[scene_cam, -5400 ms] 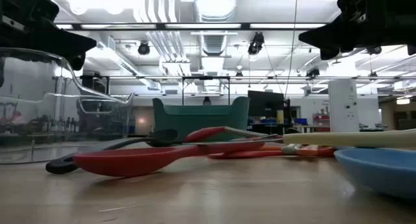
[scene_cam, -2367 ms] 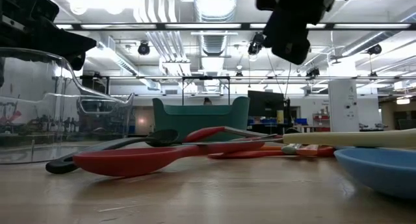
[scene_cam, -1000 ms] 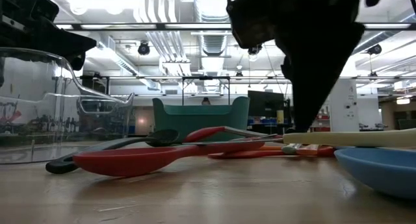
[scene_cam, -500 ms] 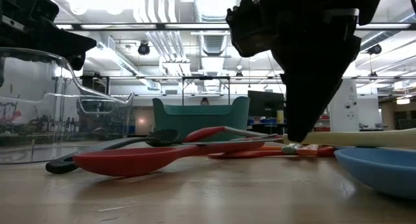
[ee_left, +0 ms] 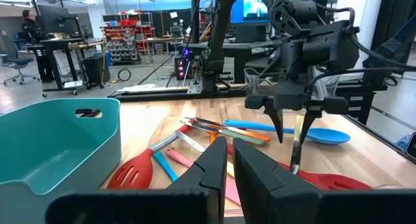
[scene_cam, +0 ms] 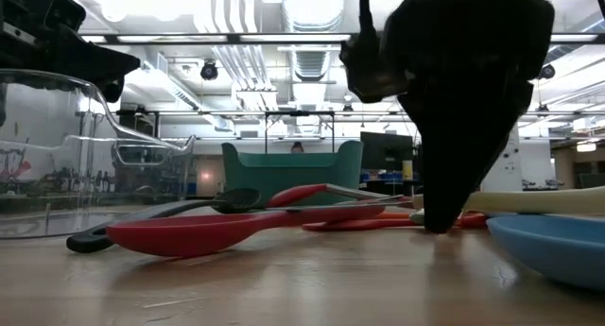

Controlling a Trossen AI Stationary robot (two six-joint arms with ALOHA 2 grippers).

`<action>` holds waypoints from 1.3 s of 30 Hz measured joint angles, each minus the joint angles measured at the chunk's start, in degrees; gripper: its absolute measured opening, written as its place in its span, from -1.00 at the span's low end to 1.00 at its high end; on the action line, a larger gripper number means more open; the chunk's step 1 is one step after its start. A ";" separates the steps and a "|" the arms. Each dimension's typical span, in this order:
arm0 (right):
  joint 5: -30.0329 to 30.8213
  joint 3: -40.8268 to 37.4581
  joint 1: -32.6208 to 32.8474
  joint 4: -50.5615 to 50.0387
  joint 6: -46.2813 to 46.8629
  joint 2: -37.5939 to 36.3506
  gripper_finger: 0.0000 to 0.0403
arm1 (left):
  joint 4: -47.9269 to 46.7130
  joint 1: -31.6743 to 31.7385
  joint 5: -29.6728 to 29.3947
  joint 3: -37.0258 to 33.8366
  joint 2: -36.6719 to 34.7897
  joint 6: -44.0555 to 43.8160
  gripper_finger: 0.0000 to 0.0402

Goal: Pick & Place Kitchen Items
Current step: Put the bottom yellow knife into the right transparent bin

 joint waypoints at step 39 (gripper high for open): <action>-0.77 6.93 4.07 -13.61 18.41 -12.37 -0.75 | 0.02 -0.02 0.00 0.00 0.00 0.00 -0.84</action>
